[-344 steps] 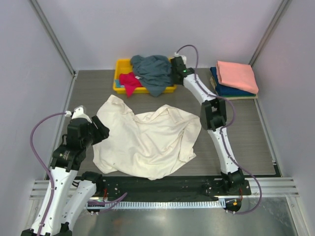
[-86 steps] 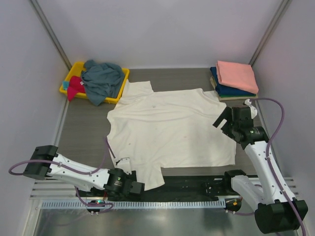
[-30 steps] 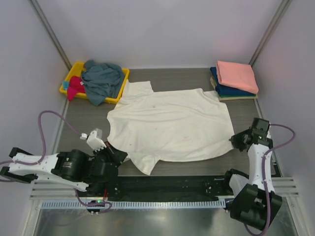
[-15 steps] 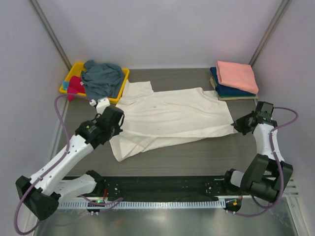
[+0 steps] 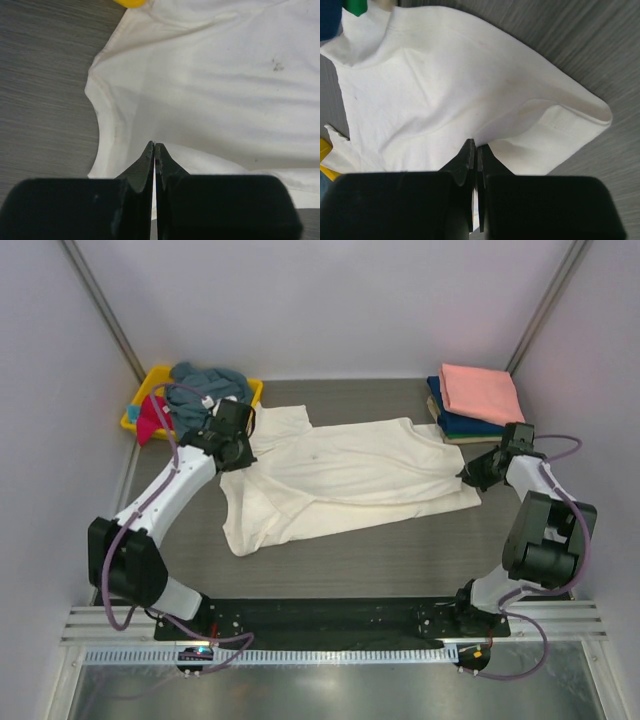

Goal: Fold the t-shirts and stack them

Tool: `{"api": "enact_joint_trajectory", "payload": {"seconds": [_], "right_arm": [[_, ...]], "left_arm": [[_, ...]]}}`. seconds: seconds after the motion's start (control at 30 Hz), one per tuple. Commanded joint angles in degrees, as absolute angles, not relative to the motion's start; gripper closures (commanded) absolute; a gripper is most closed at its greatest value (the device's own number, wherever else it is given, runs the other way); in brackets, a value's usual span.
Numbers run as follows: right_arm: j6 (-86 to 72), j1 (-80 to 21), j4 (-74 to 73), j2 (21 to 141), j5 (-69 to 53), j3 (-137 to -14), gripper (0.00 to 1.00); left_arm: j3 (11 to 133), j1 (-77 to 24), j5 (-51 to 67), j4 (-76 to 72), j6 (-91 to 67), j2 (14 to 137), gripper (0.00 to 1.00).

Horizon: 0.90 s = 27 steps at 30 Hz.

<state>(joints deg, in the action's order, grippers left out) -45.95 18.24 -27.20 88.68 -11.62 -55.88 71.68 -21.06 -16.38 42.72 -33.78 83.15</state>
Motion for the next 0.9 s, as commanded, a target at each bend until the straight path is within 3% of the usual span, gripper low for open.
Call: {"api": "enact_joint_trajectory", "payload": {"seconds": [0.0, 0.07, 0.13, 0.17, 0.2, 0.23, 0.3, 0.37, 0.5, 0.53, 0.6, 0.87], "right_arm": [[-48.6, 17.4, -24.3, 93.0, -10.5, -61.4, 0.99], [-49.0, 17.4, -24.3, 95.4, -11.0, -64.7, 0.92], [-48.4, 17.4, -24.6, 98.8, -11.9, -67.2, 0.68], [-47.8, 17.4, -25.6, 99.5, -12.2, -70.0, 0.35], [-47.3, 17.4, -26.5, 99.9, -12.3, -71.3, 0.24], [-45.3, 17.4, -27.3, 100.1, -12.0, -72.5, 0.05], [-43.3, 17.4, -30.8, 99.0, -10.4, -74.6, 0.0], [-41.5, 17.5, -31.6, 95.0, -7.1, -72.3, 0.0], [-39.8, 18.0, -31.4, 87.6, -4.0, -63.7, 0.0], [-39.2, 18.3, -29.9, 84.1, -4.1, -55.9, 0.0], [-38.9, 18.3, -29.0, 81.7, -5.1, -53.7, 0.01], [-36.6, 20.0, -22.7, 80.9, -6.6, -42.8, 0.19]], "left_arm": [[78.8, -17.8, -15.1, 41.0, -28.7, 88.6, 1.0], [82.7, -15.5, -12.8, 42.4, -27.1, 95.0, 0.98], [91.3, -13.6, -10.9, 46.0, -27.0, 100.3, 0.82], [94.5, -13.4, -10.3, 50.5, -26.8, 104.9, 0.74], [100.0, -13.4, -10.2, 52.6, -27.1, 106.2, 0.54], [100.9, -13.5, -9.2, 53.9, -27.3, 106.6, 0.47], [98.5, -14.0, -8.5, 52.9, -28.4, 103.5, 0.32], [94.7, -14.4, -8.5, 51.3, -29.4, 97.9, 0.27], [81.8, -14.6, -8.1, 49.0, -34.9, 86.2, 0.27], [69.4, -14.7, -7.7, 46.4, -38.7, 78.7, 0.29], [66.0, -14.6, -6.3, 45.4, -40.2, 73.1, 0.3], [38.2, -14.9, -1.1, 34.0, -50.8, 53.2, 0.28]]}}
